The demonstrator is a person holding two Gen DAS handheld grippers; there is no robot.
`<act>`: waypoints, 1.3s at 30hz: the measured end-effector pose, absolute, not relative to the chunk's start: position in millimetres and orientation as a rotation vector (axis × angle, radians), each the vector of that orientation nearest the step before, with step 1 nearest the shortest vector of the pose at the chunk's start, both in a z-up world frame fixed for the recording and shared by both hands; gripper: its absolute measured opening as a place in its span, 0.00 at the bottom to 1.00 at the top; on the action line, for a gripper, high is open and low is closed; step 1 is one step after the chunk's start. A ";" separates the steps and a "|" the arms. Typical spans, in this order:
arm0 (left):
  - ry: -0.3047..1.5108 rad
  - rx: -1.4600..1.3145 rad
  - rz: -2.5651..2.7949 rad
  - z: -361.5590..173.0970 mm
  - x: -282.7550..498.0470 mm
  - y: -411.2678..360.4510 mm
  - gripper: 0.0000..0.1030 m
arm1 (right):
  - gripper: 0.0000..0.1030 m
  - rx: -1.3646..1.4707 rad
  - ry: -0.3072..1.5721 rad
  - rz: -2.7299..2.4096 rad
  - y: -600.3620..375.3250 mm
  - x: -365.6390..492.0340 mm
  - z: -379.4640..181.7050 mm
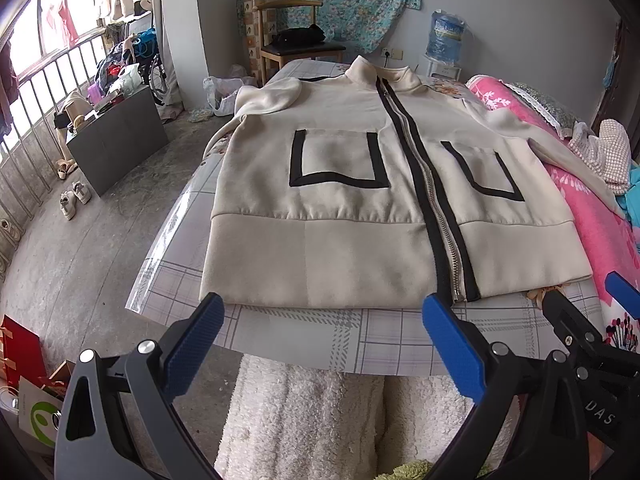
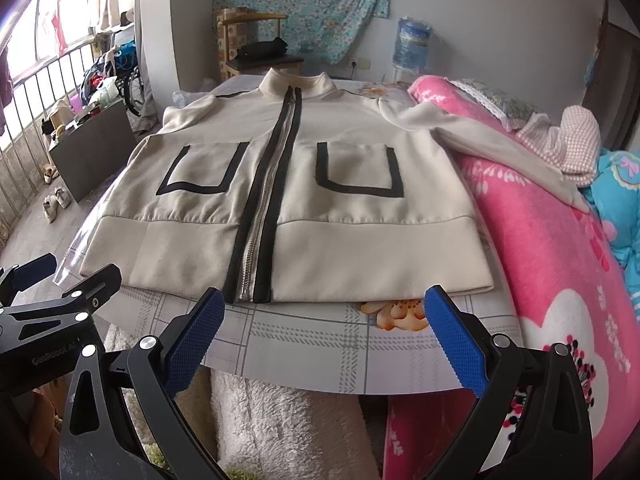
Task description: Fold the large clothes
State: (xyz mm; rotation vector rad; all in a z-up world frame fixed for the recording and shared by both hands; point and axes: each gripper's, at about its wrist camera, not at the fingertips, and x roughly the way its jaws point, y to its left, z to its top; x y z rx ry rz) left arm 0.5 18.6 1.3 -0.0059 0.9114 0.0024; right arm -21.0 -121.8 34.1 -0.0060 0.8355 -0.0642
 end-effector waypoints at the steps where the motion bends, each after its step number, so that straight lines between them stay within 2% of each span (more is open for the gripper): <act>1: 0.911 -0.007 0.003 0.9 -0.2 19.8 0.95 | 0.92 -0.008 0.837 -0.068 -122.0 -20.2 33.9; 20: 0.918 0.018 0.029 -4.8 10.2 25.6 0.95 | 0.92 -0.061 0.925 -0.144 -127.3 -9.1 25.0; 39: 0.861 0.041 0.012 -1.7 62.7 44.6 0.95 | 0.92 -0.125 0.836 -0.150 -121.2 52.1 29.2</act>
